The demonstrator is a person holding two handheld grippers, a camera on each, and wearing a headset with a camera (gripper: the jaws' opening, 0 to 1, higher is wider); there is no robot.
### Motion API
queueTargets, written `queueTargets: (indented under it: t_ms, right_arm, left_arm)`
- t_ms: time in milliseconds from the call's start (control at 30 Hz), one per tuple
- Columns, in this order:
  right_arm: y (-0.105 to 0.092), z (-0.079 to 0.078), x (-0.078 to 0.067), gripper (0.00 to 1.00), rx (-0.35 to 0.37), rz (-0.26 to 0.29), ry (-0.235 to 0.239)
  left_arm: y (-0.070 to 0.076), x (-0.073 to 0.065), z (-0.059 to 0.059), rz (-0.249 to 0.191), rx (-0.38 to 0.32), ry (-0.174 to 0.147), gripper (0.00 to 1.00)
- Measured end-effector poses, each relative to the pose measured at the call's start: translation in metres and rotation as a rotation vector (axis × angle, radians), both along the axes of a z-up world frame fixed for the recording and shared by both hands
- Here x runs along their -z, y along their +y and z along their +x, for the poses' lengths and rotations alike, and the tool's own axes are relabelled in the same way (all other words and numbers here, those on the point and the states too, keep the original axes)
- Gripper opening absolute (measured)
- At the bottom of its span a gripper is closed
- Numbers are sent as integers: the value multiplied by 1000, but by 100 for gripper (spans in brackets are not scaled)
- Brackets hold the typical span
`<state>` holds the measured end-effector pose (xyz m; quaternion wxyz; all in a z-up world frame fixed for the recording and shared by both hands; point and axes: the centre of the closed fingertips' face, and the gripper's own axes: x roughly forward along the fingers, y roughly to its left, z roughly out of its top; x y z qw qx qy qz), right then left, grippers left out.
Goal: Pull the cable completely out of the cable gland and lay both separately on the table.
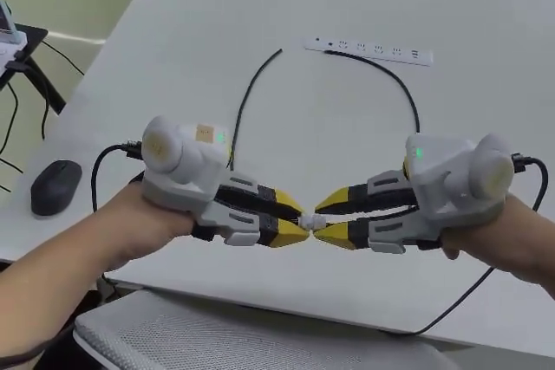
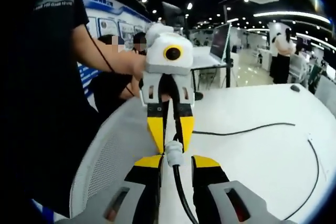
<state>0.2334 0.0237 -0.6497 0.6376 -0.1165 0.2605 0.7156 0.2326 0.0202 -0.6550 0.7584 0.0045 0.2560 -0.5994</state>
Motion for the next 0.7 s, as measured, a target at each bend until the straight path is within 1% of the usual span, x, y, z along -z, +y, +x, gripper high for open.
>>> queueTargets:
  t_ms: [33, 67, 100, 133, 167, 200, 233, 300, 333, 433, 467, 500, 533, 567, 633, 700]
  right_arm:
    - [-1, 1, -3, 19, 7, 22, 62]
    - [-2, 1, -4, 20, 20, 21, 124]
    - [-4, 3, -4, 22, 44, 17, 211]
    - [-5, 6, -6, 23, 54, 26, 254]
    - [-5, 7, -8, 23, 65, 36, 343]
    - [-6, 5, -8, 23, 67, 32, 384]
    - [-7, 5, -8, 24, 71, 24, 481]
    - [-7, 6, -8, 24, 73, 33, 537]
    - [-8, 2, -6, 23, 58, 21, 577]
    - [-8, 1, 3, 22, 51, -17, 596]
    - [-6, 1, 4, 20, 50, -12, 599]
    - [-5, 1, 4, 19, 52, -8, 615]
    - [-3, -1, 1, 19, 53, 5, 652]
    - [-2, -2, -1, 18, 51, 14, 666]
    - [-1, -2, -2, 16, 50, 27, 667]
    - [0, -4, -2, 15, 45, 24, 678]
  left_arm:
    - [0, 0, 0, 3, 2, -3, 15]
    - [0, 1, 0, 6, 5, -12, 15]
    - [0, 1, -1, 8, 7, -16, 15]
    - [0, 1, -1, 9, 9, -22, 15]
    - [0, 1, -1, 10, 10, -24, 15]
    - [0, 1, -1, 12, 13, -28, 15]
    - [0, 1, -1, 14, 15, -30, 15]
    - [-1, 1, -2, 22, 21, -43, 15]
    - [-1, 2, -2, 26, 24, -47, 15]
    - [-1, 1, -2, 30, 32, -59, 15]
    - [-1, 0, -2, 31, 33, -62, 15]
    - [-1, 0, -2, 32, 35, -66, 15]
    - [-1, 0, -2, 35, 36, -68, 15]
    - [-1, 0, -2, 35, 37, -70, 15]
    - [-1, 0, -2, 36, 38, -74, 15]
    - [-1, 0, -2, 38, 39, -74, 15]
